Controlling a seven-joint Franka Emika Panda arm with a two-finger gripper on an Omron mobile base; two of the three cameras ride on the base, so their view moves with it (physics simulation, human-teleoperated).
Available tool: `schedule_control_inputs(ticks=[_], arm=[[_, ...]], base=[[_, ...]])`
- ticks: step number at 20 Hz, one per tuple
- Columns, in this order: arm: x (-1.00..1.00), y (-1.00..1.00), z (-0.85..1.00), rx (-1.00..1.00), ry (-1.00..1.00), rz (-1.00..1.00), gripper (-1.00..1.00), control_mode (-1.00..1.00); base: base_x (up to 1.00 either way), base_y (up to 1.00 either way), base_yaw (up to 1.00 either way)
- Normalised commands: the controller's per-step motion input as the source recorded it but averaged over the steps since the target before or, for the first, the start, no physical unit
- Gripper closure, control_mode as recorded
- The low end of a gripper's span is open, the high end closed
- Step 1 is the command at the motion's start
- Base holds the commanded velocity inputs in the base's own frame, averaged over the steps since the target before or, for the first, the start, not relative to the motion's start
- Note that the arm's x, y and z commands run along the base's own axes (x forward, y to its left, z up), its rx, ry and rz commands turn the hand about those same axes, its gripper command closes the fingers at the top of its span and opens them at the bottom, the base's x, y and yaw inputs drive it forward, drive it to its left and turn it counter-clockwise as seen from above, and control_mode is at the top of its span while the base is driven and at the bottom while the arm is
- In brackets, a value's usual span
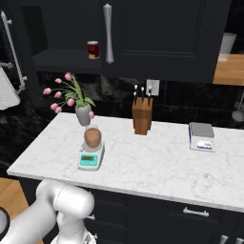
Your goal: Pick the honey bottle and place it on the digital scale for weighing, and close the cabinet.
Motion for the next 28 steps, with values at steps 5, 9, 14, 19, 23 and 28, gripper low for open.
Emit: schedule_control_inputs(ticks=[5, 9, 14, 19, 23, 28], arm=[[0.75, -0.83, 0.10, 0.02, 0.19, -0.04, -1.00, -1.00], [0.79, -0.69, 0.07, 0.04, 0.05, 0.00, -1.00, -1.00], [0.90, -0.69, -0.03, 0.05, 0.00, 0.02, -1.00, -1.00], [0.87, -0.86, -0.01, 0.09, -0.03, 0.08, -1.00, -1.00], [0.60, -0.98, 0.00, 0.15, 0.00, 0.13, -1.00, -1.00], [0.60, -0.94, 0.00, 0.17, 0.00, 0.22, -1.00, -1.00]], base=[[0.00, 0.00, 0.00], [0.00, 0.00, 0.00], [0.00, 0.00, 0.00], [0.00, 0.00, 0.00], [0.00, 0.00, 0.00], [0.00, 0.00, 0.00]])
